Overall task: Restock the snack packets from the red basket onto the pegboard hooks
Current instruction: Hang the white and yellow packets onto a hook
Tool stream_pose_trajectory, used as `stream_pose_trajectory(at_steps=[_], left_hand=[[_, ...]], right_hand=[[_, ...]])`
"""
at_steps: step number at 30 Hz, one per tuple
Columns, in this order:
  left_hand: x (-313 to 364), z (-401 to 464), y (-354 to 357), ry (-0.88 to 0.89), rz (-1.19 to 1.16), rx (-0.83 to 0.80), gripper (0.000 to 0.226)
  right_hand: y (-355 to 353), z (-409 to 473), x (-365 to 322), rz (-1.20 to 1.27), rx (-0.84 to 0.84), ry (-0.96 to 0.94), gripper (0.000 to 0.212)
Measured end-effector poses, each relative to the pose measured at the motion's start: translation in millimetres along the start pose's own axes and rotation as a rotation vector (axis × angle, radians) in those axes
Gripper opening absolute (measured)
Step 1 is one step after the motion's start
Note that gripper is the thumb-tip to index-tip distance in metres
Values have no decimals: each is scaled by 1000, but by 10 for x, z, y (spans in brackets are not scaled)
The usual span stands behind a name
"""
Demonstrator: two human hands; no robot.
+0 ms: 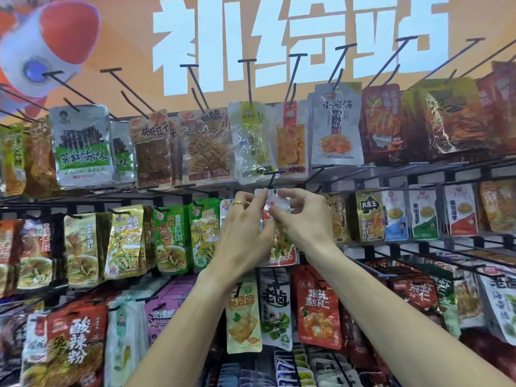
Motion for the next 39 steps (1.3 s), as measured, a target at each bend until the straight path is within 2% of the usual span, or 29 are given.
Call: stream_pose_trajectory(at_steps=[9, 13, 15, 17, 19, 21, 24, 26, 28, 33, 39], left_hand=[[-94, 20, 160, -5, 125, -70, 62], [-138, -122, 202, -42, -62, 16, 57], [-177, -233, 246, -113, -196, 86, 57], [-219, -336, 311, -185, -340, 107, 61], [-207, -422, 359, -225, -471, 68, 66], [-155, -460, 396, -221, -533, 7, 63], [-93, -486, 456, -195, -455, -35, 66], [-112, -475, 494, -204, -431, -61, 67], [-138, -473, 528, -216, -446, -85, 67], [-116, -470, 602, -264, -523, -127, 66], [-13, -515, 589, -236, -485, -65, 66]], right_hand=[[140, 58, 111, -270, 67, -127, 26], [98, -39, 165, -237, 123, -130, 30], [34, -172, 214, -218, 174, -124, 42], [-5, -297, 283, -206, 120, -80, 62], [8, -384, 337, -133, -20, 18, 74], [56, -429, 377, -78, -115, 75, 69], [124, -473, 387, -133, -153, 74, 38], [148, -487, 379, -170, -154, 51, 31], [164, -477, 394, -175, -161, 39, 33], [211, -407, 483, -92, -225, 102, 58], [116, -420, 437, -33, -302, 140, 62]])
Point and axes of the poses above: each hand's wrist, its own z-axis towards the middle knuckle, its own y-axis out of the palm, x = y × z, the point moved 1 cm from there along z, towards the middle knuckle, and after that the axes turned 1 degree about -y, right-handed, at the moved point
